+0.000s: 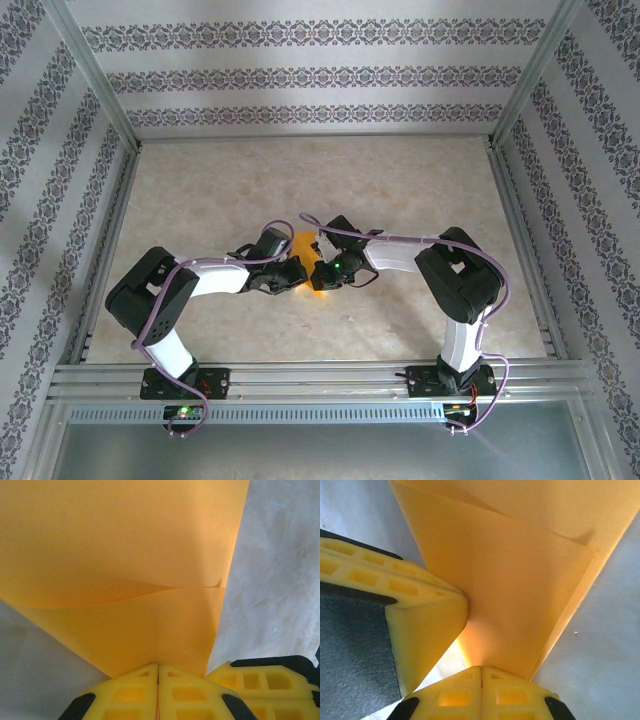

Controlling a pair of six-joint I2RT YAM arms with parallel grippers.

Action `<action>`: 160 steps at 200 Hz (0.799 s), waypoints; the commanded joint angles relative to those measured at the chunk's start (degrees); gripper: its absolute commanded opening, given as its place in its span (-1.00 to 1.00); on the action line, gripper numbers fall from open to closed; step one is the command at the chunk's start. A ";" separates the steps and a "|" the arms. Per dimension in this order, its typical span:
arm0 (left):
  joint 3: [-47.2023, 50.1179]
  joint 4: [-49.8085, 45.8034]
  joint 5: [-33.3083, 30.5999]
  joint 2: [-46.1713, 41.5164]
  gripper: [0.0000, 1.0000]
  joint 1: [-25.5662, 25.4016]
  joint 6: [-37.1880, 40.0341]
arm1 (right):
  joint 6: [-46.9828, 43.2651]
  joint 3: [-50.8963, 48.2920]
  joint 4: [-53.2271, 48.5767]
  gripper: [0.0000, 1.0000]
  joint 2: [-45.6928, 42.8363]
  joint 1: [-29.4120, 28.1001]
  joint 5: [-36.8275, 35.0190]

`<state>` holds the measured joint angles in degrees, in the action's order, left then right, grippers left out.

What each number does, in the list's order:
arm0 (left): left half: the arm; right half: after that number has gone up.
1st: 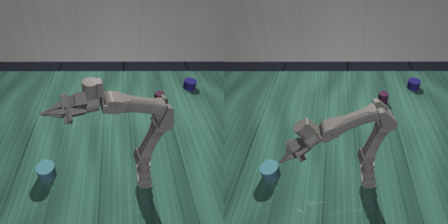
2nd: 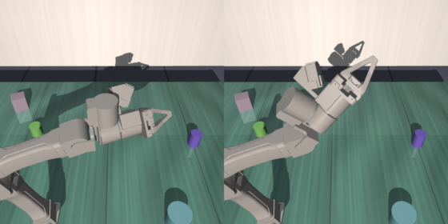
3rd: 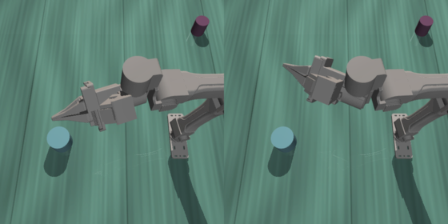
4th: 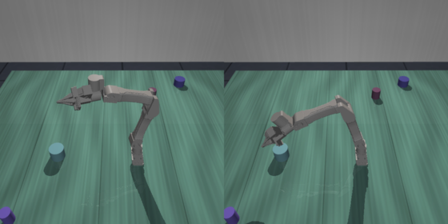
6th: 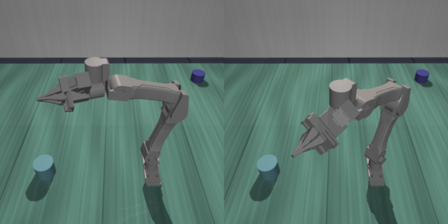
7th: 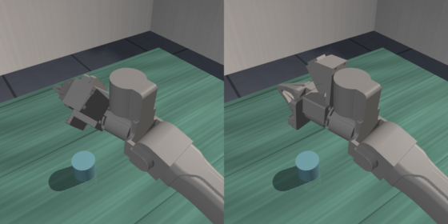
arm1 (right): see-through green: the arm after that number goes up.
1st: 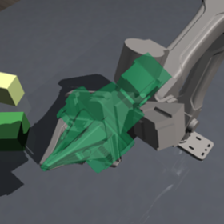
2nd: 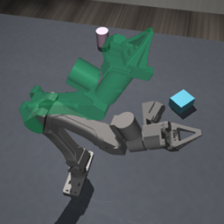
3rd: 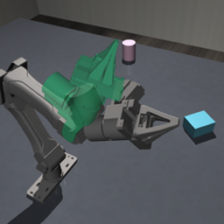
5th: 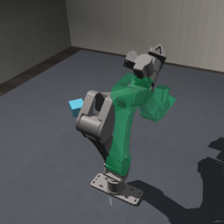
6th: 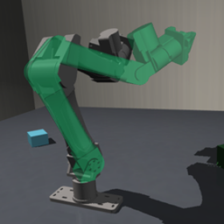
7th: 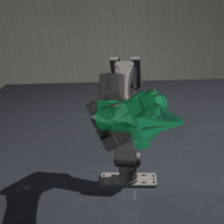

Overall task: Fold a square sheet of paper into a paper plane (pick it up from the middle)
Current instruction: Third fold the triangle at the center of the table.

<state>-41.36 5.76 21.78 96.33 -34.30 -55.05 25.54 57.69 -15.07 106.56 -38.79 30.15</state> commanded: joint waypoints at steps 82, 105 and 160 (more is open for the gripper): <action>-0.26 -7.41 1.29 3.76 -0.84 11.81 4.59 | -4.89 -0.77 -10.42 -0.92 4.62 0.01 -12.57; -0.12 -8.39 1.86 3.52 -0.83 14.43 5.89 | -4.66 -0.94 -10.42 -0.92 4.71 0.11 -12.75; 0.61 -11.95 0.63 -0.40 -0.82 20.52 11.94 | -4.06 -2.06 -9.46 -0.91 4.13 0.62 -12.16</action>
<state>-42.50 1.28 31.18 97.27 -18.26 -47.70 22.11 59.46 -15.16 107.39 -39.11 26.13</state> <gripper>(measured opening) 0.091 0.048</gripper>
